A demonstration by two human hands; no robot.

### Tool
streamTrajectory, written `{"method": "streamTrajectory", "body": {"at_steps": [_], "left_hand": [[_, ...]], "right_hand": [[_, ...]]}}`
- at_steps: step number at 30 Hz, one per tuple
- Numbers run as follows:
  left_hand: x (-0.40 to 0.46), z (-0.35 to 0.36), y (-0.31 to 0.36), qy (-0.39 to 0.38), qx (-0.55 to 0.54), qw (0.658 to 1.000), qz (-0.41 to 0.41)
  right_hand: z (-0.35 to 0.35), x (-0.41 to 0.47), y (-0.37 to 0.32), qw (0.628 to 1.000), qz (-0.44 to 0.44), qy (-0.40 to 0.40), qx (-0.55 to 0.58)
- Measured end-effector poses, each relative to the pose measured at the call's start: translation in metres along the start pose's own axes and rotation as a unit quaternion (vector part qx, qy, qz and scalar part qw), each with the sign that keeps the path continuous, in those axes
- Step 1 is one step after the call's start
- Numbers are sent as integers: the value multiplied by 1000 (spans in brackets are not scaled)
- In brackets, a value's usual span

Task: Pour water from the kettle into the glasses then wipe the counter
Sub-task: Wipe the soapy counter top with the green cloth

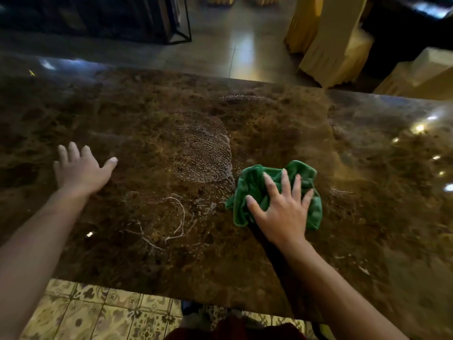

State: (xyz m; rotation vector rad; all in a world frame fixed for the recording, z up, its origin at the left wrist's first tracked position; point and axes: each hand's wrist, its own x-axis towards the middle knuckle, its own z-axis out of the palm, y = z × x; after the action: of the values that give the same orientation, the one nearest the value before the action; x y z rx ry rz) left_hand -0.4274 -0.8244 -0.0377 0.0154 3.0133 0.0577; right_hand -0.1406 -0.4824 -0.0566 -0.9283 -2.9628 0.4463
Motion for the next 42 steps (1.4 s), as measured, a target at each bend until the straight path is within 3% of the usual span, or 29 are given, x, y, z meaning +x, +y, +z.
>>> {"method": "streamTrajectory", "body": {"at_steps": [11, 20, 29, 32, 37, 42], "left_hand": [[45, -2, -20, -23, -36, 999, 12], [51, 20, -26, 19, -44, 998, 32], [52, -7, -34, -55, -64, 996, 42], [66, -26, -62, -75, -113, 990, 49], [61, -13, -119, -103, -88, 991, 2], [68, -3, -137, -129, -174, 976, 10]], "right_hand": [[-24, 189, 7, 988, 133, 38, 67], [-23, 298, -59, 996, -11, -12, 88], [-7, 314, -124, 986, -125, -44, 101], [3, 326, -166, 979, -166, -69, 92], [29, 347, -260, 962, -240, -94, 91], [48, 350, -361, 914, -334, -193, 127]]}}
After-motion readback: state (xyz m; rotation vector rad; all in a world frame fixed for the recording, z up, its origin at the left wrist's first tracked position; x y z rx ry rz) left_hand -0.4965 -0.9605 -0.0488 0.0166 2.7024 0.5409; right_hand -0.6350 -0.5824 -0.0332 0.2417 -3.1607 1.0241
